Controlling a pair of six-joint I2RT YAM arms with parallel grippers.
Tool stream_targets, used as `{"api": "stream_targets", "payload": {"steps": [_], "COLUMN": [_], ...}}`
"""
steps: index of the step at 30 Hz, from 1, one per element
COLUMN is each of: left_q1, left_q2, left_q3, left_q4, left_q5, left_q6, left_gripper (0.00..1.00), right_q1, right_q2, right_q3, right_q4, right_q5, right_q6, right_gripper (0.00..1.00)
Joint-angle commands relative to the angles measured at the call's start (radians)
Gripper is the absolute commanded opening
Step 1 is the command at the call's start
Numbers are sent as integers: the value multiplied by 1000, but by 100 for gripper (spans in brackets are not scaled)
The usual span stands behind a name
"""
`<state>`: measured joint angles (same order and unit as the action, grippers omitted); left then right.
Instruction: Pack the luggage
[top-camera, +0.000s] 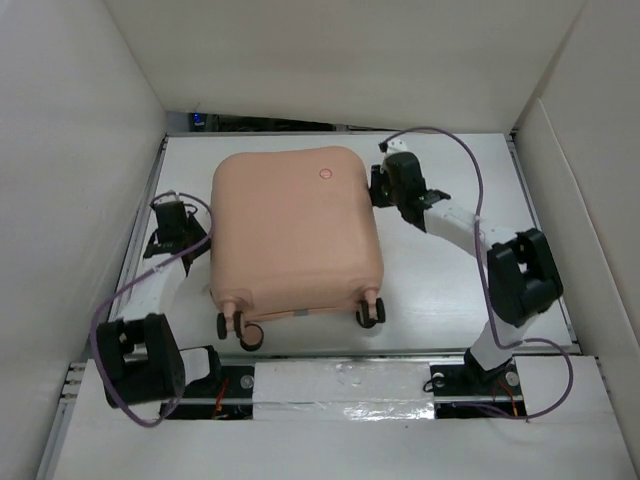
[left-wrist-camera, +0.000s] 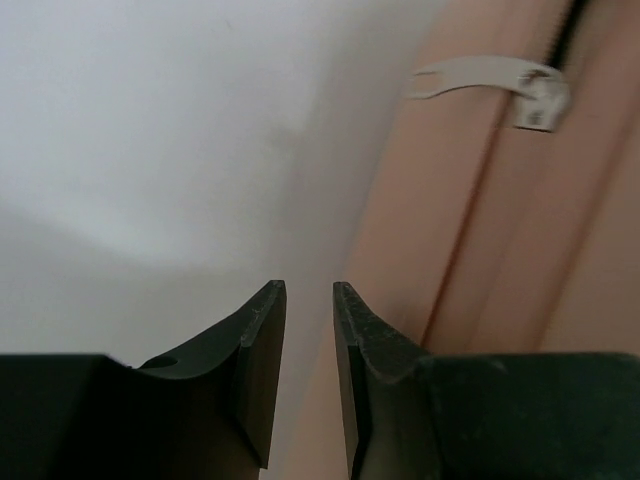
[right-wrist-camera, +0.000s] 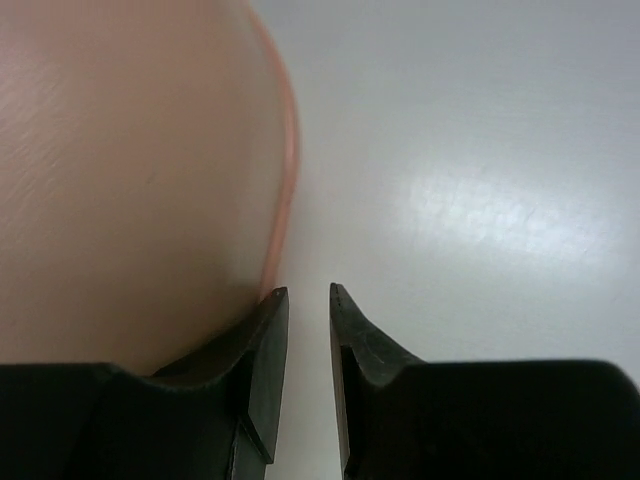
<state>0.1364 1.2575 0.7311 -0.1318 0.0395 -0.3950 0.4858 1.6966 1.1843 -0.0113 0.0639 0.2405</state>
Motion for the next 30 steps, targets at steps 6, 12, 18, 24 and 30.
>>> {"api": "stream_targets", "payload": {"steps": [6,12,18,24,30], "left_q1": [-287,-287,-287,-278,-267], "left_q2": [-306,-444,-619,-575,-346], "left_q3": [-196,-183,-289,-276,-112], "left_q4": [121,61,115,340,544], "left_q5": [388,275,148,97,-70], "left_q6": [-283,-260,-312,-401,-446], "left_gripper": [42,53,51,63,74], "right_q1": [-41,-202,-227,-259,-314], "right_q2": [316,148,-406,-963,-1144], "right_q3": [707,695,-83,-529,-647], "right_q4": [-143,-233,11,-33,-216], "right_q5": [-413,-418,-236,46,103], "right_q6": [-3,-46,31,140,171], "right_gripper": [32,68,14,0,0]}}
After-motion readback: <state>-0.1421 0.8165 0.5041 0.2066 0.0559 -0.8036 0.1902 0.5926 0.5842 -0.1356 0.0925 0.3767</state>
